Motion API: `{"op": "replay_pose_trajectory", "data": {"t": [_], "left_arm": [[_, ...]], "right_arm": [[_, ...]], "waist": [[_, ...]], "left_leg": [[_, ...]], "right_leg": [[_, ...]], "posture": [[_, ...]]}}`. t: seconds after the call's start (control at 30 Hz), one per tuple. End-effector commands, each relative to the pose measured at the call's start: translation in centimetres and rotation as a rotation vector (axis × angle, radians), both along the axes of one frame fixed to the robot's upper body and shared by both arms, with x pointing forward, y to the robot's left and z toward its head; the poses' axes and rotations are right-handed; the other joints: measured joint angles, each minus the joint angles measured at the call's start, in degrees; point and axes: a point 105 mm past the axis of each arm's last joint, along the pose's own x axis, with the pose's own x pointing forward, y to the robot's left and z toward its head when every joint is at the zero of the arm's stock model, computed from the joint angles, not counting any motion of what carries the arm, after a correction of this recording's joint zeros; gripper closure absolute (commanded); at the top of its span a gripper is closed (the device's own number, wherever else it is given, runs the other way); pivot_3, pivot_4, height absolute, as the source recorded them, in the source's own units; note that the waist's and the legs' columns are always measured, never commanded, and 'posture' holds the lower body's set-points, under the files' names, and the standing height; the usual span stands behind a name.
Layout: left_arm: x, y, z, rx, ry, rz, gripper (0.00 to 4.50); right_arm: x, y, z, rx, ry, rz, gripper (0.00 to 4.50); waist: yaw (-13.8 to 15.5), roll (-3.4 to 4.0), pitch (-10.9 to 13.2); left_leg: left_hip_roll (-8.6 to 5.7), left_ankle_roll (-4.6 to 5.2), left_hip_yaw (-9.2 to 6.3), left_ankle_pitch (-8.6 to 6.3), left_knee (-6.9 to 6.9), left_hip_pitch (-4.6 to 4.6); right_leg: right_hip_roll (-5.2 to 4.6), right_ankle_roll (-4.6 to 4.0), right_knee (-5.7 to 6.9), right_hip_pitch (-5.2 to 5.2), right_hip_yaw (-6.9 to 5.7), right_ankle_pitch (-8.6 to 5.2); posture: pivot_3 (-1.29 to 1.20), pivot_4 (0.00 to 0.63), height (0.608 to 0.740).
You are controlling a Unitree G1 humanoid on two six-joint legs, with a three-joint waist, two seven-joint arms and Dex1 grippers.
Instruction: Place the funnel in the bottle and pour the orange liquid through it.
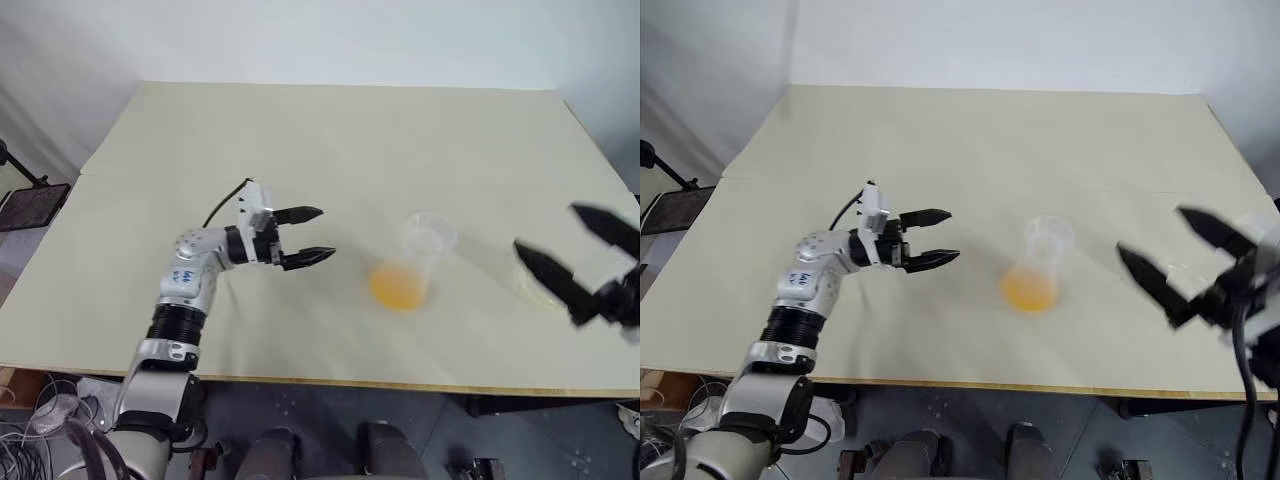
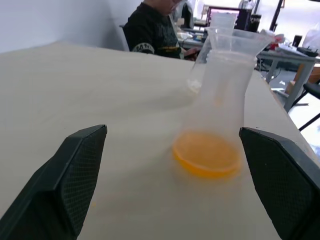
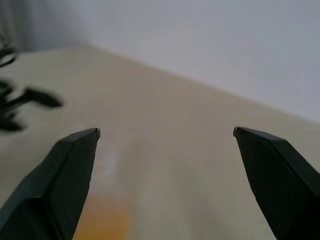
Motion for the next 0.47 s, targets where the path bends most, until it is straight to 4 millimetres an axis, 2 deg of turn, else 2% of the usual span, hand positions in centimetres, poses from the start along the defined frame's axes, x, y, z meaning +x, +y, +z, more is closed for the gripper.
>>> {"op": "replay_pose_trajectory", "data": {"t": [0.03, 0.17, 0.33, 0.47], "left_arm": [[-0.9, 2.0, 0.0, 0.016, -0.003, -0.056, 0.0], [-1.6, 4.0, -1.9, 0.097, 0.021, -0.088, 0.0], [-1.6, 5.0, -2.7, 0.111, 0.044, -0.087, 0.0], [-1.7, 4.6, -2.4, 0.09, 0.038, -0.102, 0.0]], "right_arm": [[-1.7, -0.1, -1.9, -0.1, 0.053, 0.059, 0.02], [-3.2, -0.9, -4.8, -0.076, 0.116, 0.091, 0.02], [-4.0, -2.5, -8.1, -0.112, 0.167, 0.065, 0.02], [-3.4, -2.6, -8.4, -0.113, 0.129, 0.052, 0.02]], "waist": [[0.2, -0.02, 0.0], [0.4, -0.03, 0.0], [0.6, -0.15, 0.0], [0.6, -0.2, 0.0]], "left_leg": [[0.0, 0.01, 0.0, 0.0, 0.0, 0.01], [0.0, 0.03, 0.05, -0.01, 0.0, 0.06], [-0.01, 0.05, 0.06, -0.03, -0.01, 0.08], [-0.01, 0.05, 0.03, -0.03, -0.02, 0.09]], "right_leg": [[0.02, 0.01, -0.05, 0.03, -0.01, 0.0], [0.09, 0.01, -0.08, 0.04, -0.03, 0.01], [0.05, 0.01, -0.09, 0.06, -0.01, 0.01], [-0.01, 0.01, -0.09, 0.06, 0.03, 0.0]], "posture": [[0.0, 0.15, 0.74], [0.0, 0.15, 0.74], [0.0, 0.15, 0.74], [0.0, 0.15, 0.74]]}}
